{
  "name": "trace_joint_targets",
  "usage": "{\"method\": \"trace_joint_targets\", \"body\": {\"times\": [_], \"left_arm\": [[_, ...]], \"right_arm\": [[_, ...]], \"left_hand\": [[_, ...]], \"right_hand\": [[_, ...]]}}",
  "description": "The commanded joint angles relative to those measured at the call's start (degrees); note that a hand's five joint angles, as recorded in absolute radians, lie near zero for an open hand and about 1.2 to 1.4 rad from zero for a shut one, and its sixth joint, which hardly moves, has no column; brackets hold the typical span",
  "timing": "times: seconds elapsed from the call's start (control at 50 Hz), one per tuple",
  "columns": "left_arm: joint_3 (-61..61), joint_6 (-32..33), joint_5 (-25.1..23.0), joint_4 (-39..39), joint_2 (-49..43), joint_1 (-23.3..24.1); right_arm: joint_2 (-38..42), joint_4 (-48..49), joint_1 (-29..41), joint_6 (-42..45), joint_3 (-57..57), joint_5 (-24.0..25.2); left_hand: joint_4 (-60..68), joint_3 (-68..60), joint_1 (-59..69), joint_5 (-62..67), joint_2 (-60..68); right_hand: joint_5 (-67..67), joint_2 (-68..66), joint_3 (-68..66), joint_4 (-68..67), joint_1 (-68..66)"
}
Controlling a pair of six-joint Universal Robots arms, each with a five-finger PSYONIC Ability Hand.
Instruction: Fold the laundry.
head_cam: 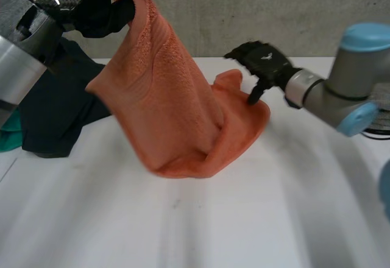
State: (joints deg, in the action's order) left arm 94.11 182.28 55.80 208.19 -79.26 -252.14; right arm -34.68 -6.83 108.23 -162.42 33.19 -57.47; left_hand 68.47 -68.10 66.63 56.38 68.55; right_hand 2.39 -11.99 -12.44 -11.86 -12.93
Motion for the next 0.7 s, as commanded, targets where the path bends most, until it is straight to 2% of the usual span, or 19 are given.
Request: {"method": "trace_joint_targets", "body": {"times": [0.02,0.18,0.26,0.28,0.32,0.4,0.42,0.5,0.58,0.7], "left_arm": [[4.5,-4.2,-1.8,4.8,4.0,0.0],[6.1,-6.7,-3.2,4.9,5.0,-1.3],[6.4,-7.0,-3.2,5.1,4.8,-2.1],[6.2,-7.1,-3.2,5.1,4.8,-2.6],[6.0,-7.1,-3.2,5.1,4.7,-3.1],[4.8,-7.2,-3.1,5.9,3.7,-5.0],[3.9,-7.1,-2.9,6.5,3.1,-5.9],[0.8,-6.8,-1.8,7.7,0.3,-7.8],[-2.4,-6.8,0.3,7.6,-3.2,-9.1],[-5.3,-6.0,1.8,5.7,-9.8,-10.0]], "right_arm": [[7.3,-0.6,6.0,-0.4,-3.6,5.0],[10.5,-0.4,11.8,-1.2,-2.7,8.2],[11.7,0.4,11.8,-1.3,-4.7,8.4],[11.9,0.8,11.7,-1.5,-5.9,7.6],[11.8,2.3,11.0,-1.6,-7.4,5.6],[10.0,10.1,8.7,-2.3,-11.0,-6.8],[8.5,13.8,7.5,-2.8,-11.7,-12.4],[2.4,21.2,4.6,-3.4,-9.5,-21.6],[-6.3,25.3,2.3,-3.5,-1.8,-24.8],[-18.6,28.6,0.5,-3.3,15.9,-25.4]], "left_hand": [[11.5,-11.9,13.4,13.6,11.4],[11.5,-11.9,13.4,13.6,11.4],[11.5,-11.9,13.4,13.6,11.4],[11.5,-11.9,13.4,13.6,11.4],[11.5,-11.9,13.4,13.6,11.4],[11.5,-11.9,13.4,13.6,11.4],[11.5,-11.9,13.4,13.6,11.4],[11.5,-11.9,13.4,13.6,11.4],[11.5,-11.9,13.4,13.6,11.4],[11.5,-11.9,13.4,13.6,11.4]], "right_hand": [[-2.4,2.0,2.4,1.9,2.9],[-1.8,1.4,1.8,1.2,2.3],[47.3,-47.7,-47.2,-47.8,-46.7],[67.4,-67.8,-67.4,-67.9,-66.9],[67.6,-68.0,-67.6,-68.1,-67.1],[67.6,-68.0,-67.6,-68.1,-67.1],[67.6,-68.0,-67.6,-68.1,-67.1],[67.6,-68.0,-67.6,-68.1,-67.1],[67.6,-68.0,-67.6,-68.1,-67.1],[67.6,-68.0,-67.6,-68.1,-67.1]]}}
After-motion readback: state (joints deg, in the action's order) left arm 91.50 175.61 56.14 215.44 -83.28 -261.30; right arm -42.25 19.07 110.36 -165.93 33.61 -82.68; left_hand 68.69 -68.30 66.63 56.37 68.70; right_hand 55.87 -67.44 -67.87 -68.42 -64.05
